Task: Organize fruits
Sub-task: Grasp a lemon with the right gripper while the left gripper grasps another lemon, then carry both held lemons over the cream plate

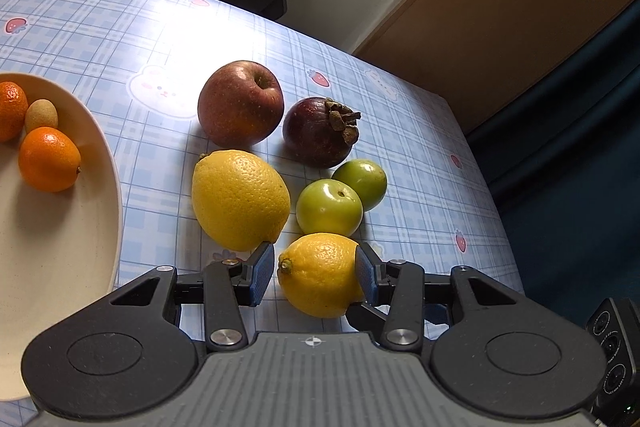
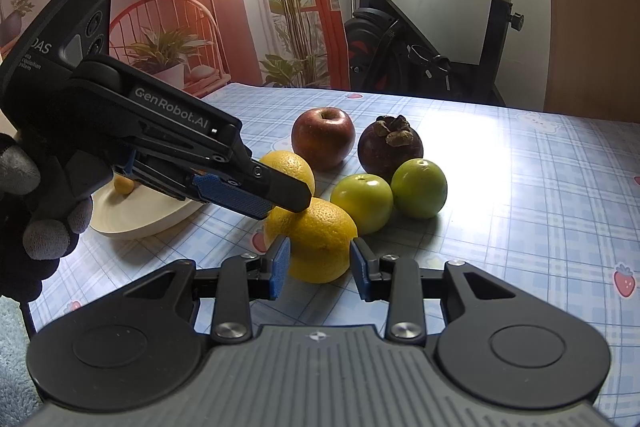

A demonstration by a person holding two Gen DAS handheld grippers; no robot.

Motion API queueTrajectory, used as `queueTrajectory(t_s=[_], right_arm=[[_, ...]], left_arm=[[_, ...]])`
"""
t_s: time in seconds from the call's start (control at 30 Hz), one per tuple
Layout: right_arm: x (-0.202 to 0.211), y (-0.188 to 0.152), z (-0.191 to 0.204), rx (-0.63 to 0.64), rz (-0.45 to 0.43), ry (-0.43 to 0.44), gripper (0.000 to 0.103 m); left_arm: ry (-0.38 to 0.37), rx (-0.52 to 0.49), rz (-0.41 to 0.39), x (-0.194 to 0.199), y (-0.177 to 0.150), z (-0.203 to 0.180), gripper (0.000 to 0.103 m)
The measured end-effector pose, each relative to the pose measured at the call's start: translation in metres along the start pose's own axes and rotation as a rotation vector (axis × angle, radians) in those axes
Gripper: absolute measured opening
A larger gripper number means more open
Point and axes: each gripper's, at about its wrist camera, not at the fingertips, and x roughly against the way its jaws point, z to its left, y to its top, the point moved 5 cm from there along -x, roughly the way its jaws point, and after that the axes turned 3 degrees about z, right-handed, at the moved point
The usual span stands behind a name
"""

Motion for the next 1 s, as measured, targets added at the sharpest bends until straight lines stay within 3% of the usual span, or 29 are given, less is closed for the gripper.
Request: queueTrajectory(t_s=[0.17,0.43,1.0], right_arm=[[-0.001,-0.001,0.002,0.023,0.019,-0.008,0.037],[-0.015,-0.009,-0.002,0.027,0.046,0.01,0.052],[-0.016,-0.008,0.002,-0.025,0.022,0.055,0.054]], left_arm=[[-0.009,-0.005,0.004,-0.002,0.0,0.0,0.047],[-0.012,-0.029,0.004,-0.005,-0.002,-0.005,0.047],[-0.004,-0.055,-0.002,0.0,-0.005,-0.009,0.045]])
